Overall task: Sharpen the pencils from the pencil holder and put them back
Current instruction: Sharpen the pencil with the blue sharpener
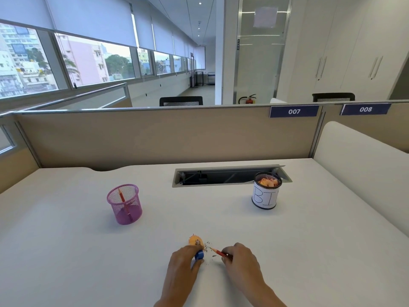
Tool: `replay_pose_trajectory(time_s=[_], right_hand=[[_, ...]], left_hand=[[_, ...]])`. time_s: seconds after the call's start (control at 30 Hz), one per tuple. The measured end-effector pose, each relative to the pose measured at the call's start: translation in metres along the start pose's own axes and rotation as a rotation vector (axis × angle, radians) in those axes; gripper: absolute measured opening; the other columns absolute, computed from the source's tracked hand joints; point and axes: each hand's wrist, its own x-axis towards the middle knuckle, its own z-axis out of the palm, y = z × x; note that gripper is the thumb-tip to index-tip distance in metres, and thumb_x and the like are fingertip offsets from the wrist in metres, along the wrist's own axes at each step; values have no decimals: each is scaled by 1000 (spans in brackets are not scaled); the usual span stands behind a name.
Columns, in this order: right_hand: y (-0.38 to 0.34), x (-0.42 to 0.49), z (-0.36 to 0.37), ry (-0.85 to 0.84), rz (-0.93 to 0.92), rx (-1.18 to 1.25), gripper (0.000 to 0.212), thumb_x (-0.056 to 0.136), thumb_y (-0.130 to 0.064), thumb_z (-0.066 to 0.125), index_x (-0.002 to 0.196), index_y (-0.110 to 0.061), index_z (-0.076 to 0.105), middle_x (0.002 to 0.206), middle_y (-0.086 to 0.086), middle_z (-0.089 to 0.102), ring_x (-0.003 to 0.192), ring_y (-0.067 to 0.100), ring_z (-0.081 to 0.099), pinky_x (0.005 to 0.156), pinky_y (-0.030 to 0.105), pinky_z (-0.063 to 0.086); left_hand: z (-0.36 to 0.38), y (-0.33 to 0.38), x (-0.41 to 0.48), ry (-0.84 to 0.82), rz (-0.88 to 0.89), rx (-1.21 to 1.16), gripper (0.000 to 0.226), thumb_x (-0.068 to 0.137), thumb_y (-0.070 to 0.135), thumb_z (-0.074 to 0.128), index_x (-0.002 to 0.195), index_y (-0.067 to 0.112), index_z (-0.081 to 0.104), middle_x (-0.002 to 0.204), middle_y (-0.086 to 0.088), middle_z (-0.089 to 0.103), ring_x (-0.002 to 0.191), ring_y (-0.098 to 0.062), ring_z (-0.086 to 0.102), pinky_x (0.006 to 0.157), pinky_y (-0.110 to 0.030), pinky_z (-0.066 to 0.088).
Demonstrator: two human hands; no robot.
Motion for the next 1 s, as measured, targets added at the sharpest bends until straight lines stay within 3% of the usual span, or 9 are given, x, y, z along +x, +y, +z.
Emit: replay_pose_trajectory(time_s=[0.07, 0.13, 0.23, 0.3, 0.43, 0.57, 0.73, 0.9, 1.0], right_hand=[[0, 0, -1, 1, 3, -2, 27, 95, -26, 46, 116, -26, 64, 91, -5, 44, 99, 16, 55, 73, 21, 36], [1, 0, -1, 4, 6, -6, 27, 95, -26, 46, 115, -26, 64, 91, -4, 44, 95, 16, 54, 73, 21, 36], [3, 0, 0, 7, 9, -4, 27, 95, -25, 45, 114, -27, 64, 91, -4, 44, 86, 14, 45, 72, 22, 35], [3, 0, 1, 9, 9, 4, 27, 95, -25, 46, 114, -27, 65, 91, -4, 44, 84, 13, 42, 72, 22, 35], [3, 1, 0, 9, 13, 11, 26, 94, -26, 47, 114, -27, 64, 92, -4, 45, 87, 15, 47, 73, 21, 36], [1, 1, 0, 16, 1, 10, 27, 95, -26, 47, 115, -26, 64, 92, -5, 44, 84, 12, 43, 72, 21, 34], [1, 2, 1, 13, -1, 14, 26, 95, -26, 47, 115, -26, 64, 92, -5, 45, 84, 13, 43, 72, 21, 34], [0, 3, 3, 22, -7, 49, 27, 97, -26, 44, 113, -23, 65, 92, -4, 45, 83, 14, 45, 59, 16, 33], [-2, 6, 5, 20, -23, 65, 28, 98, -26, 41, 114, -22, 64, 95, -3, 43, 83, 13, 44, 56, 11, 31]], left_hand=[[3, -1, 0, 58, 24, 41, 46, 49, 10, 88, 91, 18, 71, 82, 7, 73, 72, -2, 62, 74, 0, 36], [-2, 3, -1, 24, 10, -5, 38, 66, 12, 79, 101, 17, 68, 95, 6, 71, 84, -7, 63, 75, 5, 33], [4, -4, -2, 32, -11, -34, 31, 84, 18, 62, 115, 19, 60, 112, 7, 63, 103, -11, 56, 81, -1, 29], [6, -4, -2, 62, -48, -27, 31, 82, 16, 65, 113, 17, 61, 112, 3, 66, 102, -14, 58, 85, -8, 31], [2, -2, 0, 29, -30, -3, 26, 84, 20, 62, 110, 22, 59, 108, 7, 65, 94, -8, 55, 74, -1, 30], [1, -3, 1, 37, -72, -3, 29, 85, 22, 61, 113, 23, 56, 112, 9, 63, 98, -7, 54, 85, -6, 30], [-3, -3, -1, -27, -102, -38, 22, 83, 21, 64, 101, 28, 55, 93, 15, 58, 89, -5, 54, 74, -2, 33], [-11, -10, -4, 117, -203, -252, 39, 71, 6, 75, 79, 34, 49, 75, 21, 64, 80, -2, 61, 73, 2, 40], [-20, -17, -5, 200, -276, -308, 41, 68, 2, 76, 77, 32, 50, 78, 16, 63, 76, -9, 63, 69, 2, 42]])
